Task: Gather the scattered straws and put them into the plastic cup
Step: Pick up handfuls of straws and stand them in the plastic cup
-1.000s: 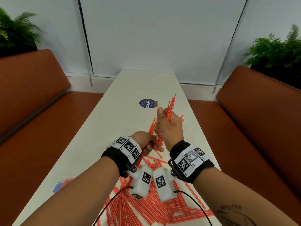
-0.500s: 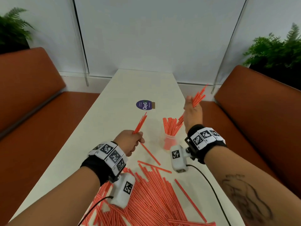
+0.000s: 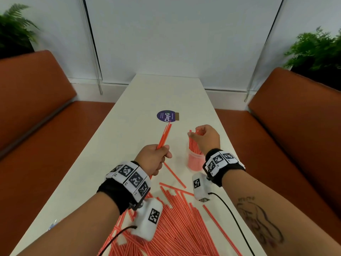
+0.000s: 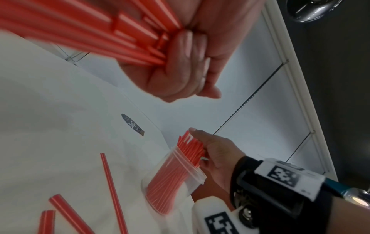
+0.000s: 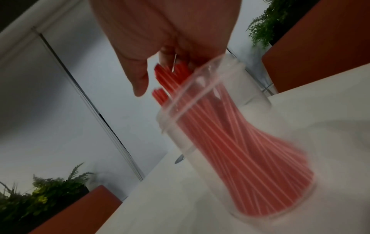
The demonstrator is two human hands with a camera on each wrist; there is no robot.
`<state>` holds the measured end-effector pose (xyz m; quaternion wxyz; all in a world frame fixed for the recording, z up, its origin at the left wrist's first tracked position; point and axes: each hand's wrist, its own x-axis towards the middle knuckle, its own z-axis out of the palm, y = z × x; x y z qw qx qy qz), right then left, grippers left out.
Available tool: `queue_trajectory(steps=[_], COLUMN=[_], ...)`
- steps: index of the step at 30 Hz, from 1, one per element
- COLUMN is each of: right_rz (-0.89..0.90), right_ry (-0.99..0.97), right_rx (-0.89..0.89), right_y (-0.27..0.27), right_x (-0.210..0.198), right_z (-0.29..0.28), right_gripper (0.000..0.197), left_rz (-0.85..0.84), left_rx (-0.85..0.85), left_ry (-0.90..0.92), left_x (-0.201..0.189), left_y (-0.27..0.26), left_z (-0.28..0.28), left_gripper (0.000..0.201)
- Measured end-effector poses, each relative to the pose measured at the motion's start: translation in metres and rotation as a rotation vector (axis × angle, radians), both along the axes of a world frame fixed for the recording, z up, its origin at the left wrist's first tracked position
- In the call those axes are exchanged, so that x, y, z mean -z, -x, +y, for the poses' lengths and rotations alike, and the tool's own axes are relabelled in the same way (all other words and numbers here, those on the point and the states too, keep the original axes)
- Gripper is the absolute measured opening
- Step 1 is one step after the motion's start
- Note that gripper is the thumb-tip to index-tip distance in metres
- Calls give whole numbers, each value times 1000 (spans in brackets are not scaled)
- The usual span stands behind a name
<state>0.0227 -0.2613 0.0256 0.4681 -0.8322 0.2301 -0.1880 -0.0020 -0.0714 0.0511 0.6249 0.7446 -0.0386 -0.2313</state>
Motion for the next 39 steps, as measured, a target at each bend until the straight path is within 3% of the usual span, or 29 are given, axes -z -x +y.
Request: queue_trajectory(steps=[4,6,8,11,13,14,18,23,26,35,39], right_rz=[-38,-115,-56,347,454,447,364,348,304,352,272], right_ry=[336,285,70,9,-86,-168,-380,-301,-302,-252,-93], right_rx=[152,116,-139,-713,-921,-940,-901,-829,-743,-750,-674], right_y=[16,30,49,78,89,91,109,107,101,110,106], right_x=[-23,-34,-38,-31,-19,-13,-5,-14,-18,-12,-14], right_z=[-8,-8,-3,14,23,24,14,18,19,18,25], right_gripper=[46,40,34,29,25,26,22,9,21,11,24], left_rz=[-22,-27,-18,22,50,59,121,115,126,246,284], left_rx=[-29,-47,-79,-169,-224,-240,-260,-286,-234,-294,-237], left_ry=[59,138,253,487,621,668,736,712,618,770,731], left_x=[-6,-9,-12,-13,-11,-10,-6,2,10,12,16], left_y=[1,0,1,-2,-6,-6,5,7,15,7,13], left_z=[-9,-15,-22,-30,-32,-33,-52,-53,-59,-53,-54], left_gripper=[34,36,37,39,39,39,39,28,20,40,40])
